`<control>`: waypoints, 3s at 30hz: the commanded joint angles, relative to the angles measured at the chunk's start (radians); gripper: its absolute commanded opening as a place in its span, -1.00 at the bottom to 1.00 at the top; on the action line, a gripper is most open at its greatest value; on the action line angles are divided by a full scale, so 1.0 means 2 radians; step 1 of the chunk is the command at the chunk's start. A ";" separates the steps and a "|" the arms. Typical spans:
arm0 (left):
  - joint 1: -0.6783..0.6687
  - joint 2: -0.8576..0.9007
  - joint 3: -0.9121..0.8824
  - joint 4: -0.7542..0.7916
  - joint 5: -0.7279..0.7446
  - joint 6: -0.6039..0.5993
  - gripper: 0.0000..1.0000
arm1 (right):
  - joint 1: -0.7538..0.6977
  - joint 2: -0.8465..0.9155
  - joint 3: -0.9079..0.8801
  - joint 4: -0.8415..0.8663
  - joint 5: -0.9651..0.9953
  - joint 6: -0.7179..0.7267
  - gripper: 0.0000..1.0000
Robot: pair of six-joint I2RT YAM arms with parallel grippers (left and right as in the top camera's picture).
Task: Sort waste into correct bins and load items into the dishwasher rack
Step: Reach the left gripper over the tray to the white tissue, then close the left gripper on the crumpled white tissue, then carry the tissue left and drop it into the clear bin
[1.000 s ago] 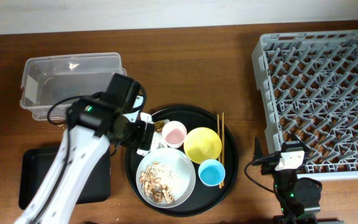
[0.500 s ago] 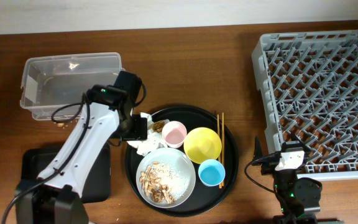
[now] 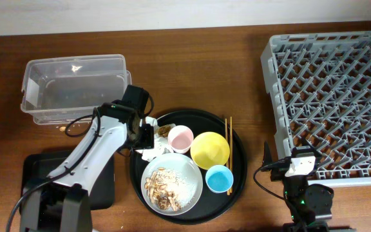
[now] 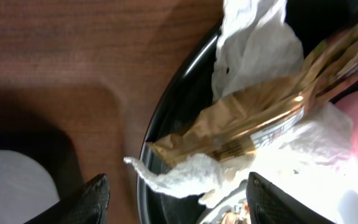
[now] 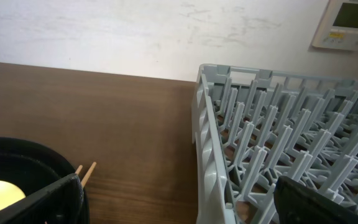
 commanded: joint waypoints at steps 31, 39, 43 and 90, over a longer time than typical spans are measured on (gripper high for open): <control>0.004 -0.035 0.001 -0.014 0.032 -0.003 -0.98 | -0.002 -0.001 -0.004 -0.002 0.004 0.001 0.97; 0.004 -0.102 0.013 -0.058 0.033 -0.003 -0.99 | -0.002 -0.001 -0.004 -0.002 0.004 0.001 0.97; 0.004 -0.146 0.017 -0.067 0.044 -0.003 -0.99 | -0.002 -0.001 -0.004 -0.002 0.004 0.001 0.97; 0.160 -0.228 0.051 0.049 0.187 -0.001 0.98 | -0.002 -0.001 -0.004 -0.002 0.004 0.001 0.97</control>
